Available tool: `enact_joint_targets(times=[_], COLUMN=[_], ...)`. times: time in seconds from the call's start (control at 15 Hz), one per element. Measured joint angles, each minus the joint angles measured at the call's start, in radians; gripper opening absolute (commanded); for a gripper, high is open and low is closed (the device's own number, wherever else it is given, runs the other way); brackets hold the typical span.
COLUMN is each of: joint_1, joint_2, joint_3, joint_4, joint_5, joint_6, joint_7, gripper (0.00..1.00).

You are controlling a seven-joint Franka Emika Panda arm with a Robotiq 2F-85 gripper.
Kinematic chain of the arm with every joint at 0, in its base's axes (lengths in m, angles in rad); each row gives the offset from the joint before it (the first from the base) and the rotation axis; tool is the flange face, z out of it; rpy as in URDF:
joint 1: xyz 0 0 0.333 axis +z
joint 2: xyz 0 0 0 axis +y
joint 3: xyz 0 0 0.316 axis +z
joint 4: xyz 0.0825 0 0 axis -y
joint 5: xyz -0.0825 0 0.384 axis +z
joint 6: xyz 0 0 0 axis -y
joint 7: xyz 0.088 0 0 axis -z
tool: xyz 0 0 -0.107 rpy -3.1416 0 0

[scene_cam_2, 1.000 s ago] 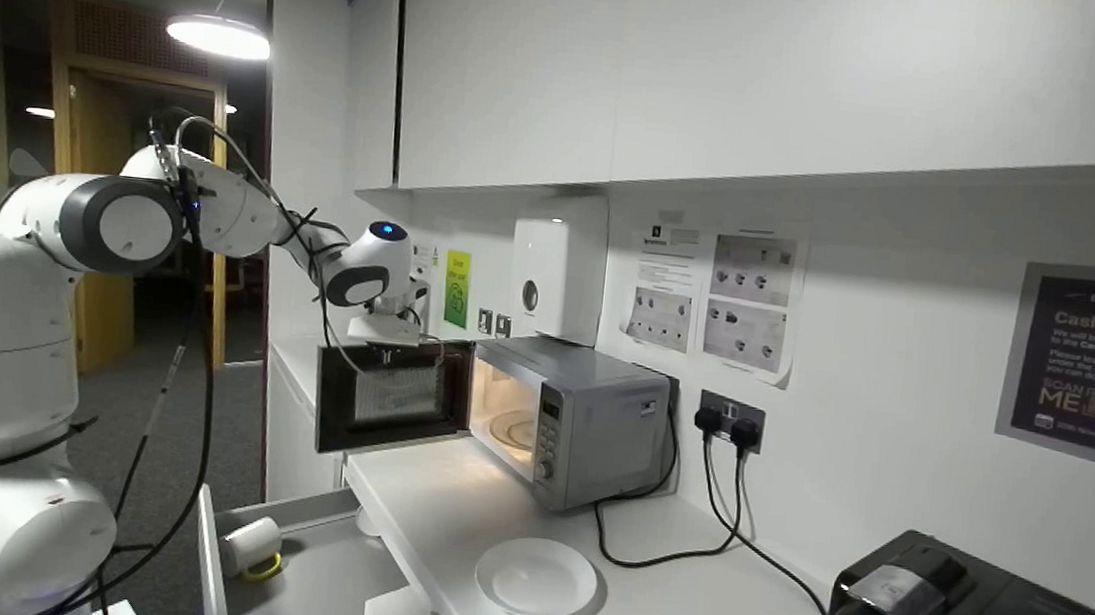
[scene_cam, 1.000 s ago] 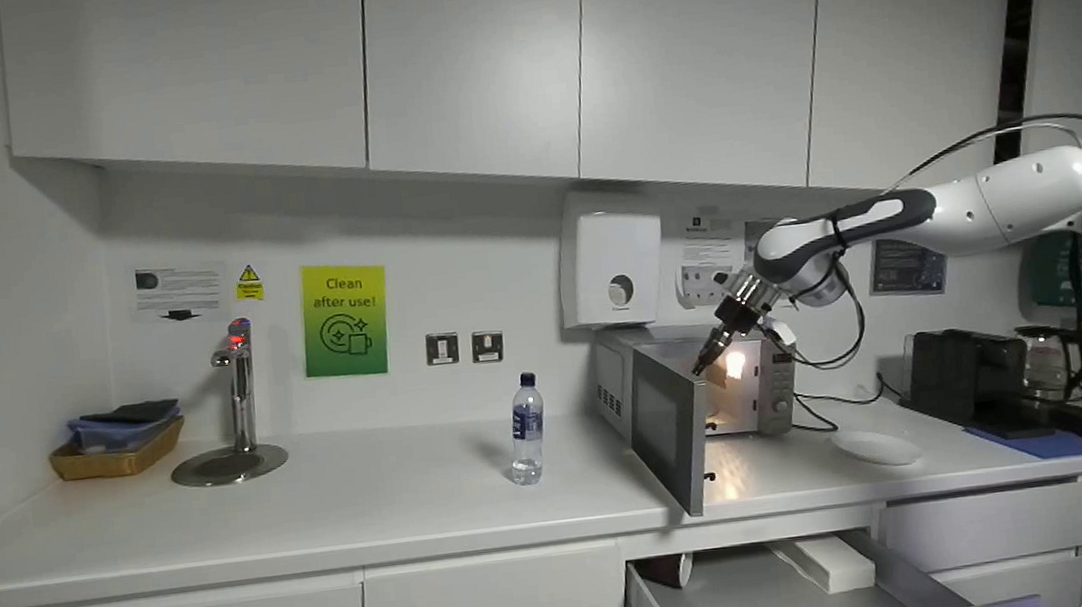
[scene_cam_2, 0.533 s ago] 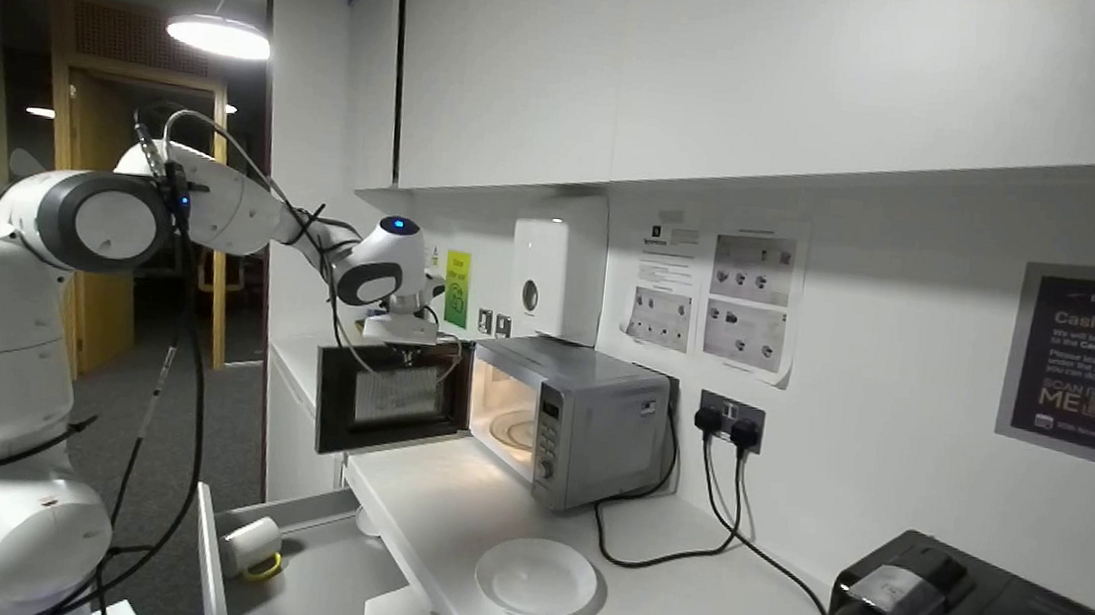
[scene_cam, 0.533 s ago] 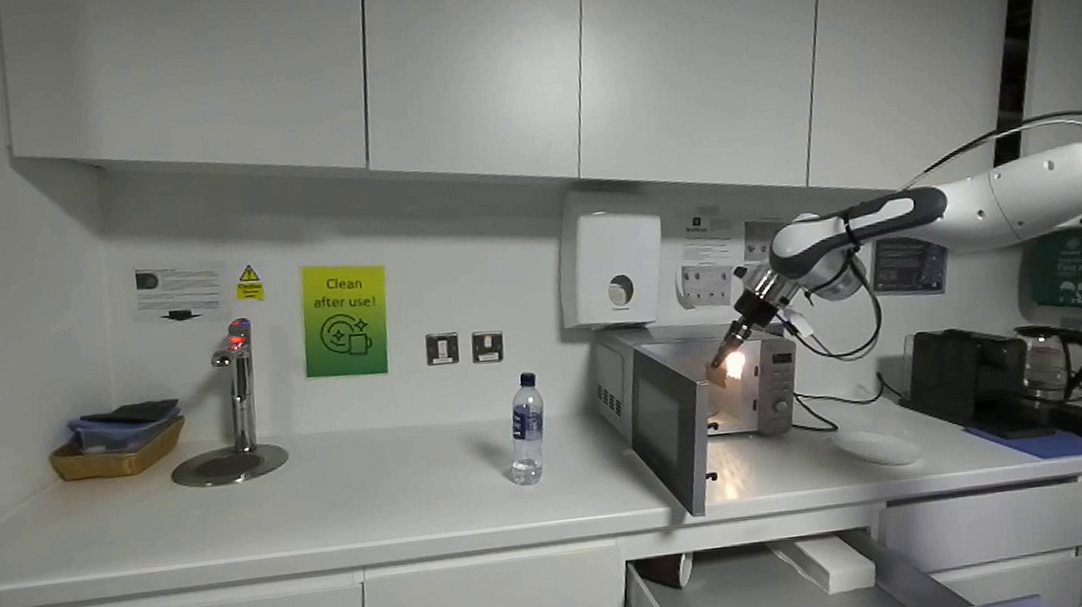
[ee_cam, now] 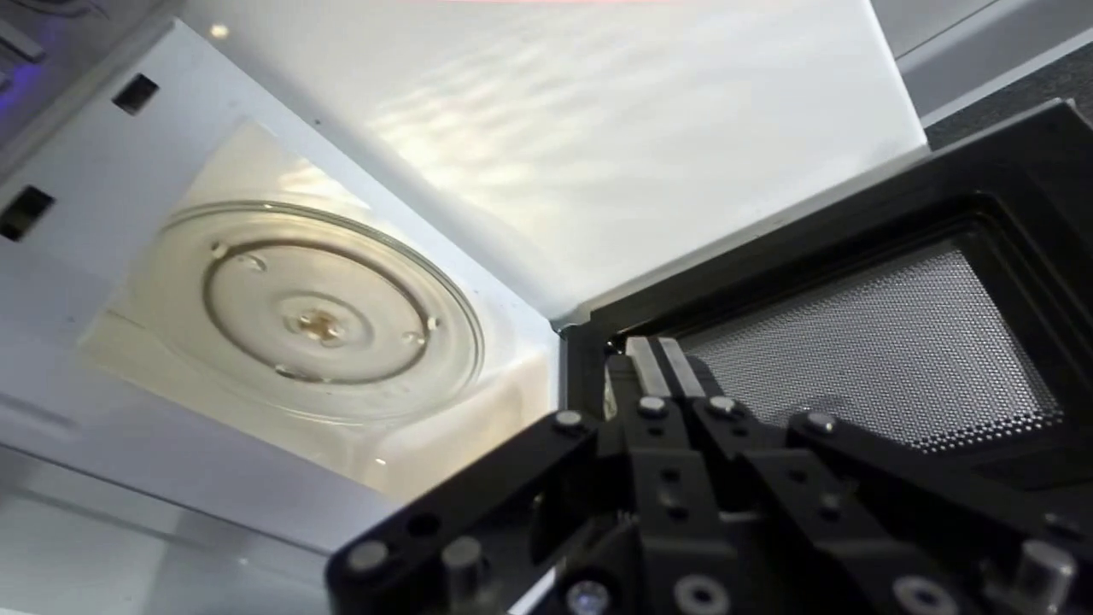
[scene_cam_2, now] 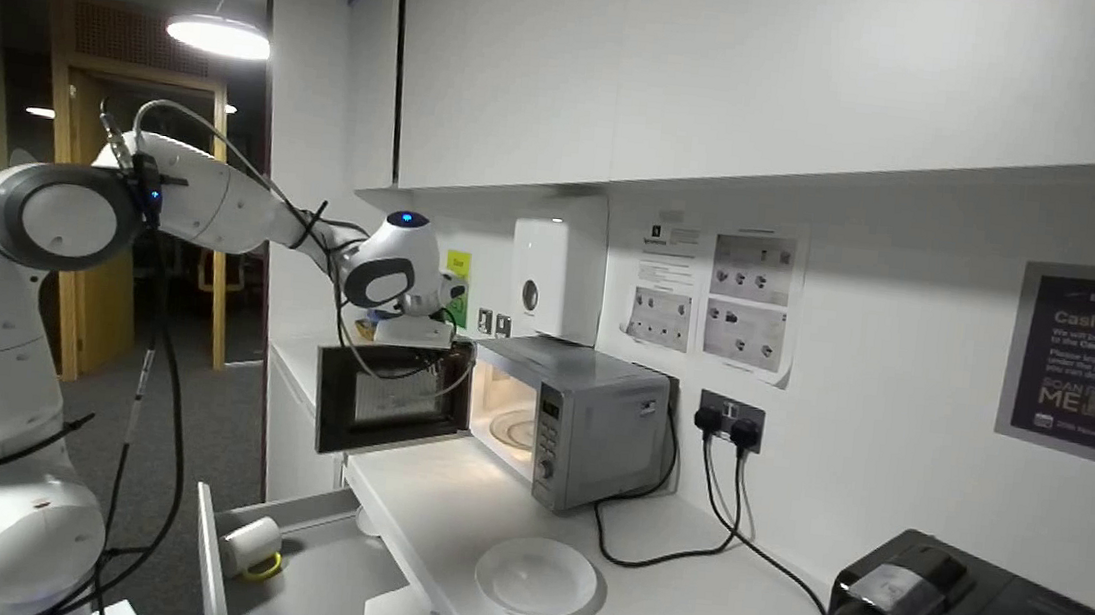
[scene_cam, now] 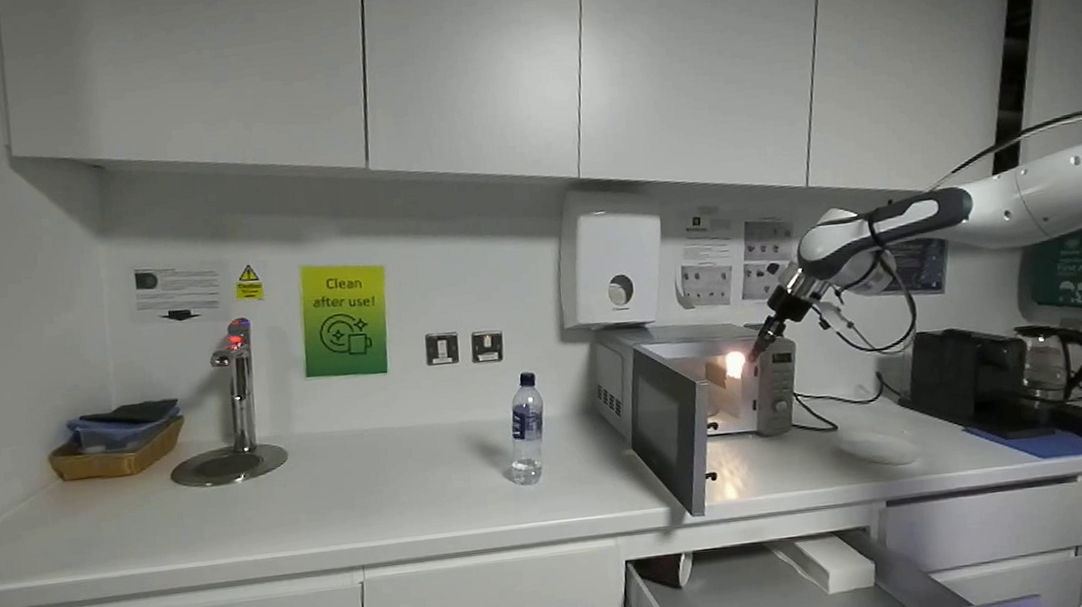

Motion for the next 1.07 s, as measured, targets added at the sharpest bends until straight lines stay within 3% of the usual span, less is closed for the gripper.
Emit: enact_joint_targets(times=[0.4,1.07], joint_1=[-0.042,-0.109], joint_2=[-0.060,-0.160], joint_3=[-0.045,-0.137], joint_4=[-0.053,-0.125], joint_5=[-0.112,-0.191], joint_6=[0.000,0.000], joint_7=[0.129,0.320], gripper=[0.00,0.00])
